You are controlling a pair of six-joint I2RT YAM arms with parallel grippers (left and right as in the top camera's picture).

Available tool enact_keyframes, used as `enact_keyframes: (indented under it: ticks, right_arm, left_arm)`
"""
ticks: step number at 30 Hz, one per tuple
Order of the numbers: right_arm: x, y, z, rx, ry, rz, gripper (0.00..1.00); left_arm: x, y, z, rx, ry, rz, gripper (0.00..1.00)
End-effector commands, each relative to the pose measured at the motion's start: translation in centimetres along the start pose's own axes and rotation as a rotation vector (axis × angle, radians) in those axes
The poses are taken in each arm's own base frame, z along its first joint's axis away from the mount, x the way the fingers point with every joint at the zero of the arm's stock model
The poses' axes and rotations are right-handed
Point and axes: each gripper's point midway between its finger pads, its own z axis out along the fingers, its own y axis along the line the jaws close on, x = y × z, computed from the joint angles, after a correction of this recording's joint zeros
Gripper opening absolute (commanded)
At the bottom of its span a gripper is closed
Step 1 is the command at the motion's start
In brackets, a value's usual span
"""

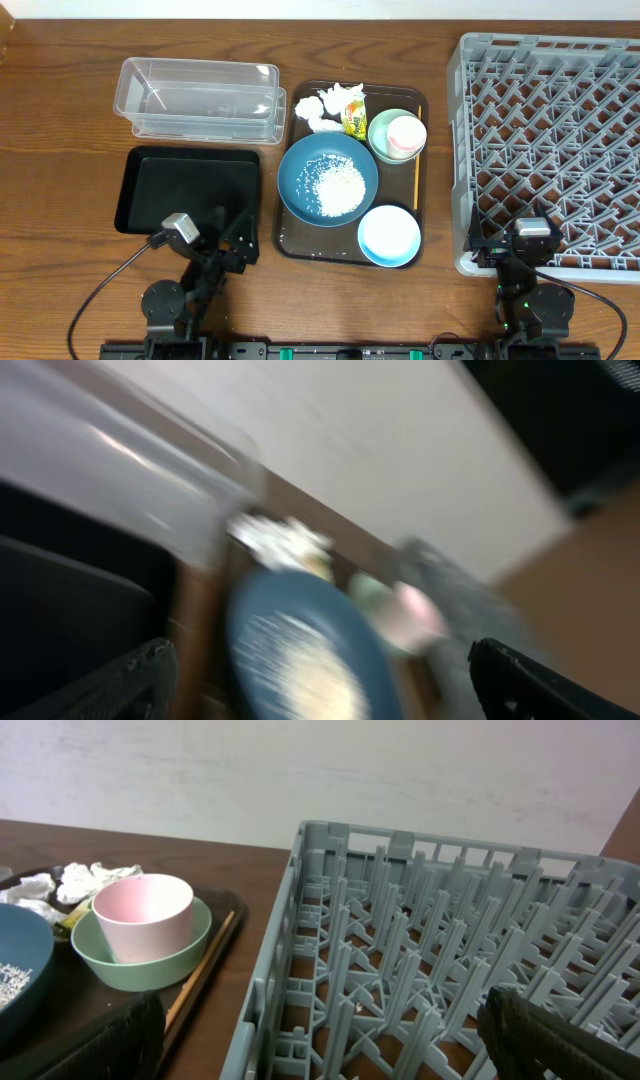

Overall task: Sort waste into correct bins and load items into the dishwasher rack
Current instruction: 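Reach the left gripper over to the rim of the blue rice bowl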

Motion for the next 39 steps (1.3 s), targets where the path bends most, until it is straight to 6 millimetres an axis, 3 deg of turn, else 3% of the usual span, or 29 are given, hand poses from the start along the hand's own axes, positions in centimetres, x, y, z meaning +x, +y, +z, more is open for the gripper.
enact_keyframes:
  ticks: [1,7,14,22,27,29,31,35,39]
  right_arm:
    - [0.2,-0.3,0.0,0.015,0.002,-0.006,0.99]
    - [0.2,-0.3,0.0,0.015,0.002,-0.006,0.99]
    - [0.2,-0.3,0.0,0.015,0.002,-0.006,0.99]
    - [0.2,-0.3,0.0,0.015,0.002,-0.006,0.99]
    - [0.2,-0.3,0.0,0.015,0.002,-0.006,0.99]
    - [0.2,-0.3,0.0,0.015,0.002,-0.006,0.99]
    - [0.2,-0.3,0.0,0.015,0.002,-0.006,0.99]
    - [0.2,-0.3,0.0,0.015,0.002,-0.006,0.99]
    - [0.2,-0.3,0.0,0.015,0.002,-0.006,0.99]
  left_arm:
    - [2.9,-3.6,-0.5,0.198,0.189,-0.176,0.95]
    - [1.2,-8.9,-2.1,0.378,0.213,-0.075,0.95]
    - [-0.5,-11.9,-1.7,0.374,0.337,-0.001,0.95]
    - [-1.5,-10.0,2.8,0.124,0.665,-0.034,0.95]
    - [-2.9,-11.3,6.2,0.188,0.734,-0.205,0.95]
    - [-3.0,-12.0,7.2,0.243,0.734,-0.169,0.95]
    - [-2.2,-11.6,8.1,0.169,0.736,-0.132,0.95]
    - [0.1,-9.8,8.4,-0.117,0.754,0.05,0.95]
    - [0.9,-8.7,8.0,-0.382,0.775,0.273,0.95]
